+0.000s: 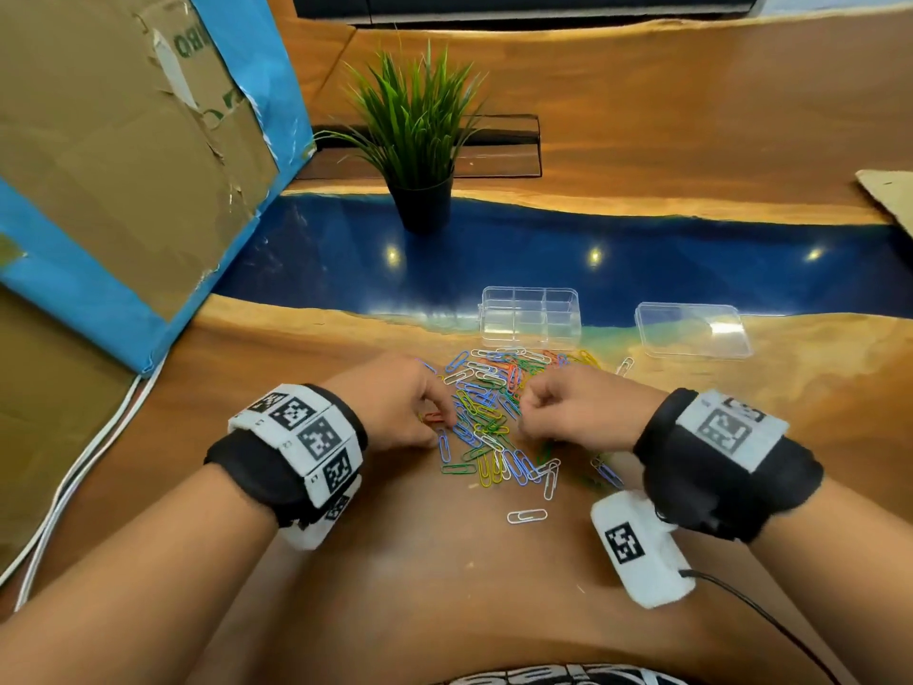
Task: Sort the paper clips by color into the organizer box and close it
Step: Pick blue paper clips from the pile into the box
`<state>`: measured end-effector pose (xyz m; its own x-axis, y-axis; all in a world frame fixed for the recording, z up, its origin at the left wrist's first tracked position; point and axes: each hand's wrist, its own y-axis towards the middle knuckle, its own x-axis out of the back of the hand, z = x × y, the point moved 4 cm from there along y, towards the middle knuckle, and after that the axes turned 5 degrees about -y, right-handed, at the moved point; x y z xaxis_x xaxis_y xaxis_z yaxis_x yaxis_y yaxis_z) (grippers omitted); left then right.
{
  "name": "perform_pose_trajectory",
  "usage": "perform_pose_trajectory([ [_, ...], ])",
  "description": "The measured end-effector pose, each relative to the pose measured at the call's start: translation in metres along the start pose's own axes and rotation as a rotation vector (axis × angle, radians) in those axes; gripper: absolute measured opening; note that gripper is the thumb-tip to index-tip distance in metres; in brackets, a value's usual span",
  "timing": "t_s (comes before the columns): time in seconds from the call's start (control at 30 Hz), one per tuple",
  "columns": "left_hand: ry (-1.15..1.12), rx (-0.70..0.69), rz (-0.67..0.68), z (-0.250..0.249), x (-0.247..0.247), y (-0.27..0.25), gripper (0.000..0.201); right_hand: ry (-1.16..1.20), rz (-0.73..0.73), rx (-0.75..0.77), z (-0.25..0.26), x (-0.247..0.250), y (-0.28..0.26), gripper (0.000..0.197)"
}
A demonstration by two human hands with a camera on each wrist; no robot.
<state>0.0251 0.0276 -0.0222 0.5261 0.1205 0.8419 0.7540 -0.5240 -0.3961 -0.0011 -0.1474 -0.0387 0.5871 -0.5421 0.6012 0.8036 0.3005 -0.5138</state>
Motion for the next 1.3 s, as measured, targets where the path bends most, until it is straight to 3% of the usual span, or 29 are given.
perform_pose_trajectory([
  [0.07,0.09,-0.023,0.013,-0.002,-0.001,0.002,0.026,-0.319,-0.104,0.035,0.004,-0.004,-0.003,0.019],
  [0.17,0.173,-0.065,0.026,-0.006,-0.003,0.003,0.023,-0.538,-0.187,0.031,0.01,-0.013,-0.005,0.022],
  [0.47,0.339,-0.173,0.0,-0.012,-0.011,0.001,0.025,-0.593,-0.154,0.027,0.016,-0.018,-0.006,0.025],
  [0.63,0.335,-0.157,-0.005,-0.017,-0.014,0.003,0.017,-0.394,-0.146,0.0,0.014,-0.007,-0.009,0.017],
  [0.9,0.261,-0.116,-0.022,-0.015,-0.01,0.003,0.018,0.312,-0.093,-0.131,0.006,0.016,-0.008,0.02],
  [1.13,0.267,-0.102,-0.024,-0.013,-0.01,0.009,0.019,0.428,-0.015,-0.113,0.012,0.006,-0.003,0.022],
  [1.27,0.075,-0.102,-0.02,-0.008,-0.015,0.011,0.005,0.541,-0.013,-0.127,0.013,0.01,0.007,0.022],
  [1.3,0.013,-0.087,-0.024,-0.006,-0.015,0.012,0.01,0.551,-0.03,-0.138,0.011,0.013,0.01,0.022],
])
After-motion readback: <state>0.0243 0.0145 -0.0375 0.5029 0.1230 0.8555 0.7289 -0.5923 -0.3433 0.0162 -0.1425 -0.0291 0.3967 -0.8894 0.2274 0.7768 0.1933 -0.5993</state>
